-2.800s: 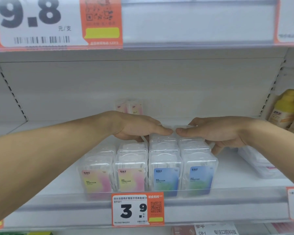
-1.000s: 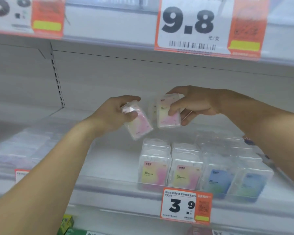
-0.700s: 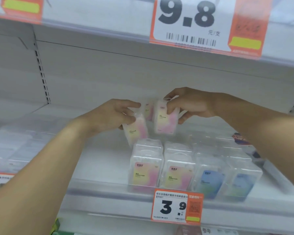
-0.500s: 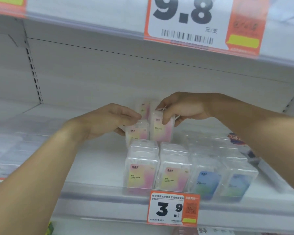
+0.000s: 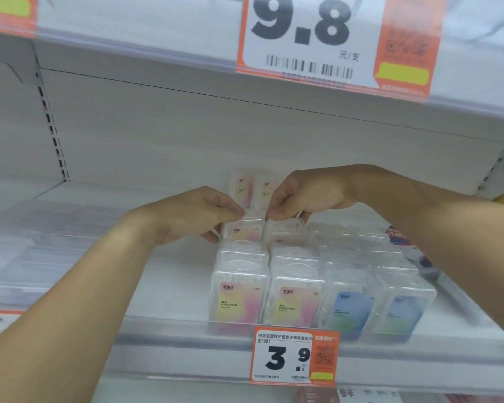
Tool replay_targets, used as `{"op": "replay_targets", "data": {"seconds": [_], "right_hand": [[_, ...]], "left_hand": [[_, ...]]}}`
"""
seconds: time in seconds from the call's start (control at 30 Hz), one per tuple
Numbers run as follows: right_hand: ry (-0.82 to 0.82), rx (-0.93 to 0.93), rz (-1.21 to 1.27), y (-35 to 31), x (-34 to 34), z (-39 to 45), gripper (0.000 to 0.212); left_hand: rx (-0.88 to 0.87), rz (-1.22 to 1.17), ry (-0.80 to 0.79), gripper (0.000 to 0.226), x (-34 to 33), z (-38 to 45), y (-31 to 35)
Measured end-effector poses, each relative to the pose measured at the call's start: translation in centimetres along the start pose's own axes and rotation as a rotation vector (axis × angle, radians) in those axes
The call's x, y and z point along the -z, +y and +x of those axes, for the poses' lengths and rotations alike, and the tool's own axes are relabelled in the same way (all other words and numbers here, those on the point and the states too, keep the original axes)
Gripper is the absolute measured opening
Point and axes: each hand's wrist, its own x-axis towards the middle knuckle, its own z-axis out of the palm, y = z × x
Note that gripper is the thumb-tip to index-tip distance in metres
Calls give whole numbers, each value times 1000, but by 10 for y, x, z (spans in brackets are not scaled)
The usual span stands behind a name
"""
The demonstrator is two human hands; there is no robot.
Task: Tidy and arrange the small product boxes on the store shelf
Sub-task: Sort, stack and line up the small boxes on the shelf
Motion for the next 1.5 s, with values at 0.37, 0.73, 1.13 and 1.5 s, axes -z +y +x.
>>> {"op": "replay_targets", "data": {"seconds": [0.37, 0.73, 1.13, 1.5], "right_hand": [[-71, 27, -68, 4, -4, -4, 29], [-48, -1, 36, 4, -7, 7, 27], [-163, -37, -16, -8, -8, -9, 30], [-137, -81, -125, -15, -8, -16, 33]], "left_hand": [[19, -35, -18, 25, 0, 2, -3], [17, -37, -45, 22, 2, 1, -3], [72, -18, -61, 28, -1, -1, -2], [70, -61, -148, 27, -3, 1, 1]]}}
